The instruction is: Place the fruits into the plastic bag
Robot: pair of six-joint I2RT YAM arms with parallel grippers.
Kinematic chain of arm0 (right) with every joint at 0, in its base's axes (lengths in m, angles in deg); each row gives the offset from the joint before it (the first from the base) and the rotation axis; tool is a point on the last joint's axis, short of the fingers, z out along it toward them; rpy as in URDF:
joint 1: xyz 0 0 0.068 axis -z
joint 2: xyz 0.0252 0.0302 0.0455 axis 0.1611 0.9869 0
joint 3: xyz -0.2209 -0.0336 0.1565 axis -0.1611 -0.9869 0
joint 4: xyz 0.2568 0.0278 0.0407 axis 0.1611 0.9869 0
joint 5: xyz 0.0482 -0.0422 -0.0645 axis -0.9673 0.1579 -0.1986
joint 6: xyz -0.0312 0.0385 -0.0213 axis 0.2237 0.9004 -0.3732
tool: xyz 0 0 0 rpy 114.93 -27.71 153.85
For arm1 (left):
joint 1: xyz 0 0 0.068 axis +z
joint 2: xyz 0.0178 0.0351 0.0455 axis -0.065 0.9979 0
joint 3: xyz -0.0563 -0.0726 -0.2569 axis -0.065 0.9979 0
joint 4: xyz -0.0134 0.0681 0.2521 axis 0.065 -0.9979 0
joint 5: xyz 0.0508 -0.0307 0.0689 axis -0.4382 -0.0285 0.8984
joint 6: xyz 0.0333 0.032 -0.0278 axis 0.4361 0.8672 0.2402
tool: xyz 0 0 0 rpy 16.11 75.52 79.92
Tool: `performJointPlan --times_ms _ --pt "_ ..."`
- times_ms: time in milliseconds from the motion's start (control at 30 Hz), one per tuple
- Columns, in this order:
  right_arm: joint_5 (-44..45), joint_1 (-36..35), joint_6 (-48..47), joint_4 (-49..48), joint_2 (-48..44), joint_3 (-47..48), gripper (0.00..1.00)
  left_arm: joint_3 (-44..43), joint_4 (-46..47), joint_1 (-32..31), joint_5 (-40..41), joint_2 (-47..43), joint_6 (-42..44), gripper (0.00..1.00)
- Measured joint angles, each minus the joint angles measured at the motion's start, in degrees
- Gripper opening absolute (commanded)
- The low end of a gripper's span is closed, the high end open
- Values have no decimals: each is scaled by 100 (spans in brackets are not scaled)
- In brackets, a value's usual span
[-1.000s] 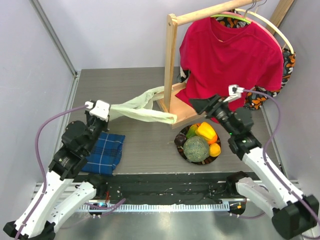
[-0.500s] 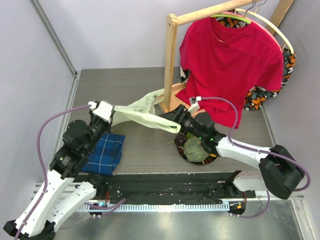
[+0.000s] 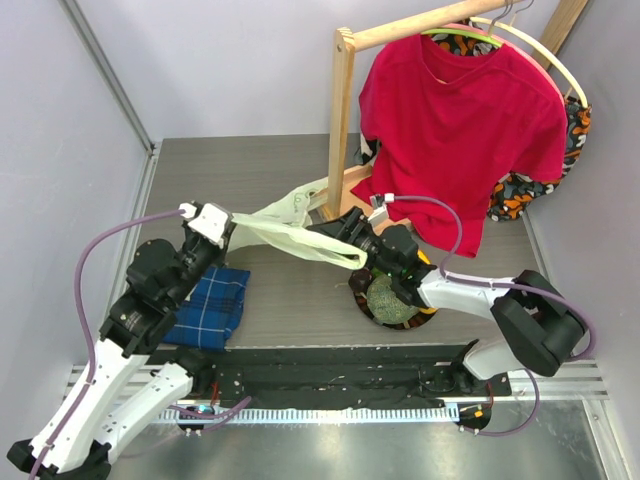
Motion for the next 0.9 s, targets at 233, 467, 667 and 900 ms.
performJointPlan --times_ms 233,467,667,900 --pt "-66 -94 92 -216 275 105 50 0 -11 0 -203 149 -17 0" --pt "-153 -116 131 -330 382 201 1 -116 -275 0 -800 402 -59 72" --pt "-149 -116 -223 -164 382 273 1 -732 -737 0 -1620 732 -348 100" --pt "-81 -177 -922 446 378 428 1 -1305 -621 0 -2483 647 -1250 100"
